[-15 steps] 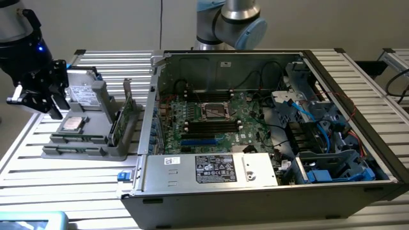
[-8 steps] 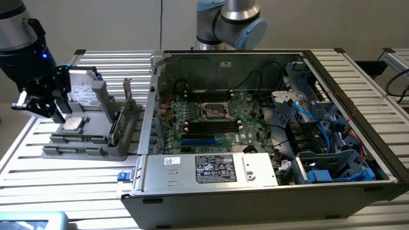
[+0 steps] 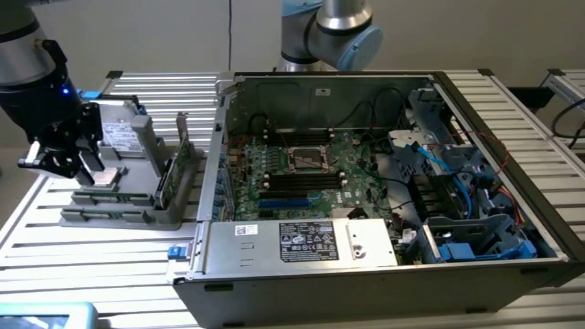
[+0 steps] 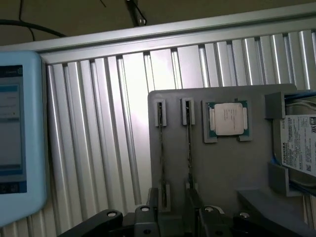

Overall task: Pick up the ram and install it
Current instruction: 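Pick up the ram and move it above insertion slot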

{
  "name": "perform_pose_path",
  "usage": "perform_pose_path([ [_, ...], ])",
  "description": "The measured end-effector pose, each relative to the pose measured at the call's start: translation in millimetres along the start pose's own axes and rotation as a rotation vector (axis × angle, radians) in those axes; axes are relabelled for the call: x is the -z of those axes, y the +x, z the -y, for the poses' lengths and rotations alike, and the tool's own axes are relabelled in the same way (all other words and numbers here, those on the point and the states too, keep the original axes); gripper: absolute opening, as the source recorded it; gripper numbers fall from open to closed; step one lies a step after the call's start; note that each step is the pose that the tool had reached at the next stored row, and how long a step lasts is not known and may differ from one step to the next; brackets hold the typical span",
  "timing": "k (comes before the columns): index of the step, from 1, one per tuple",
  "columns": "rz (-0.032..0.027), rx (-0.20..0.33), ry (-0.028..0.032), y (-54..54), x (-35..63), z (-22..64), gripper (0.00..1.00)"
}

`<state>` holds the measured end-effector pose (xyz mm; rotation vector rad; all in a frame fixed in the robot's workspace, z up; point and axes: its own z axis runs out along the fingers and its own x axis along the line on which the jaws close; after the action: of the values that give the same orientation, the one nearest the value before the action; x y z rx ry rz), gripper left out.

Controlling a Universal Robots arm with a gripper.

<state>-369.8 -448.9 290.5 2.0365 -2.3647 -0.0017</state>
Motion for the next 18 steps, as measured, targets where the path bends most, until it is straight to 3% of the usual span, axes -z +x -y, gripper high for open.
perform_pose_path([
  [4,-0.0001,0.000,-0.0015,2.5,-6.1,1.5,0.36],
  [8,-0.0018,0.000,-0.0115,4.4,-9.9,6.3,0.36],
  [10,-0.0021,0.000,-0.0137,5.1,-11.4,7.6,0.36],
  [14,-0.0038,0.000,-0.0140,5.7,-12.7,7.8,0.36],
  [18,-0.0134,0.000,-0.0108,5.7,-16.1,7.9,0.36],
])
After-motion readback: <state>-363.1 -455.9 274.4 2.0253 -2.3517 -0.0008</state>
